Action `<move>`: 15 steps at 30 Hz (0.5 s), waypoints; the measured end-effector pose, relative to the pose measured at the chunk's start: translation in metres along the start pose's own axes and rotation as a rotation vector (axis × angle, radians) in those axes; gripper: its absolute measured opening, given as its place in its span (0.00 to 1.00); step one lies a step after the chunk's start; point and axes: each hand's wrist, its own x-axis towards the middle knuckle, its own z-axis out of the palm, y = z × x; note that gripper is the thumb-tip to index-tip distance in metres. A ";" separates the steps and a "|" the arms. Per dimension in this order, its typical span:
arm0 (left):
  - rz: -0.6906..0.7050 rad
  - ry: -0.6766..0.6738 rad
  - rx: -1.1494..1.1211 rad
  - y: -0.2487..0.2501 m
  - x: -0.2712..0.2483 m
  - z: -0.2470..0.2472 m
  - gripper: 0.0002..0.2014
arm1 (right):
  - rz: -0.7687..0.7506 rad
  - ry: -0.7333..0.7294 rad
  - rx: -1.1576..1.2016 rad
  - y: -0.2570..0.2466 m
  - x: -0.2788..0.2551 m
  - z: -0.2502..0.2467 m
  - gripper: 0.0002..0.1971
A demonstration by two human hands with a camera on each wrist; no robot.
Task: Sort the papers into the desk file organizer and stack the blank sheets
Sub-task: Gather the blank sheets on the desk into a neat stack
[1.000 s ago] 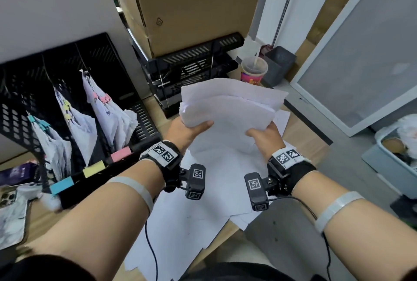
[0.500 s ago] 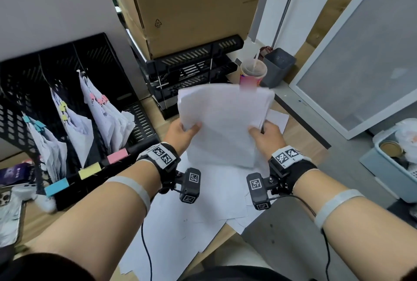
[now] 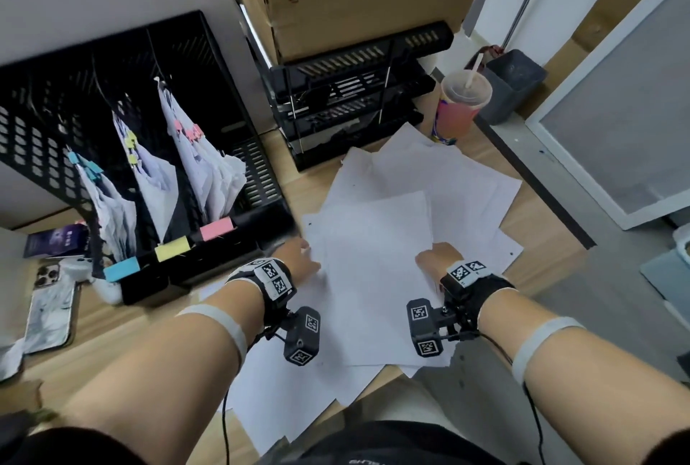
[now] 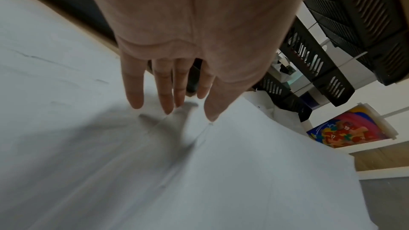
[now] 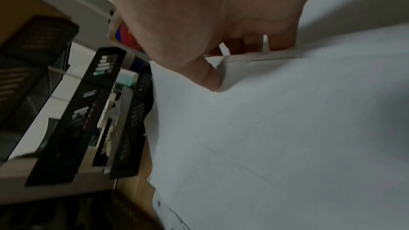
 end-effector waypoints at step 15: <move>0.133 -0.061 -0.040 -0.012 0.005 0.014 0.17 | 0.023 0.155 0.275 0.028 -0.004 0.011 0.04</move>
